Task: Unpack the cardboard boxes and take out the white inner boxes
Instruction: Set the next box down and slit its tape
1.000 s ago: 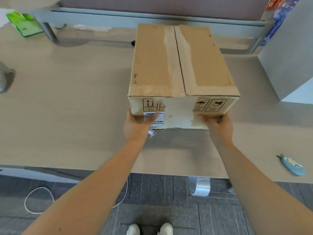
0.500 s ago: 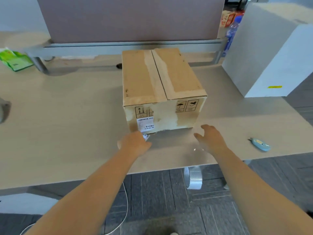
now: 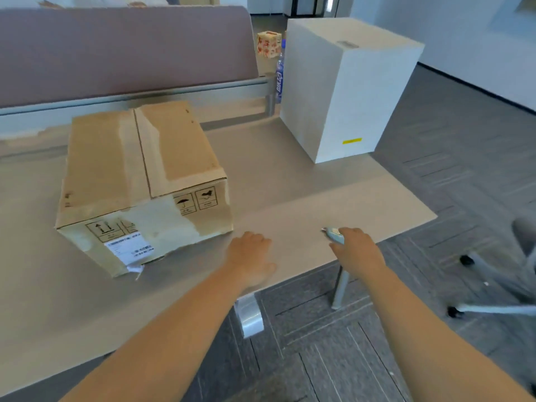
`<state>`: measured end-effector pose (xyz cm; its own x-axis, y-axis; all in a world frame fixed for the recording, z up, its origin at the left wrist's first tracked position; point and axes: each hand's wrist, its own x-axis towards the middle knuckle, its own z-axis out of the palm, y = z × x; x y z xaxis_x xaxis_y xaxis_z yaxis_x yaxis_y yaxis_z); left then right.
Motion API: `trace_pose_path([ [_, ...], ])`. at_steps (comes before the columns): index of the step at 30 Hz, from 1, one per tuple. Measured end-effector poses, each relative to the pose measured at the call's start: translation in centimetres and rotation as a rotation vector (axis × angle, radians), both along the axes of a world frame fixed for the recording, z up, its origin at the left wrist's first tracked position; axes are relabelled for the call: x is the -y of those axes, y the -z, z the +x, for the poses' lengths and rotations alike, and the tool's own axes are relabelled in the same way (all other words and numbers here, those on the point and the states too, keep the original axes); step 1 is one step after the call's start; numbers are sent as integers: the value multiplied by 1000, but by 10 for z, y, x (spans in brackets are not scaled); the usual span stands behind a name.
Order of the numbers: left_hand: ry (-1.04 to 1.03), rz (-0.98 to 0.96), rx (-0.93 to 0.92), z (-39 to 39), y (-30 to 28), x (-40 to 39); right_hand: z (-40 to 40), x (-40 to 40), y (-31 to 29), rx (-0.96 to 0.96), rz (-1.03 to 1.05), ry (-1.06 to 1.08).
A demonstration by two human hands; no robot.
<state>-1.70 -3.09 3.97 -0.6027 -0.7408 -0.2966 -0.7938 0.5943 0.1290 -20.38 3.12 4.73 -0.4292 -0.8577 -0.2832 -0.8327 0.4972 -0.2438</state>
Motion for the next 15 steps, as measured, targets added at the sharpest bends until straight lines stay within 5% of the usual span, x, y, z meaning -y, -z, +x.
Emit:
trace_pose_path([
  [15, -76, 63, -36, -47, 41, 7, -42, 37, 60, -62, -91, -159],
])
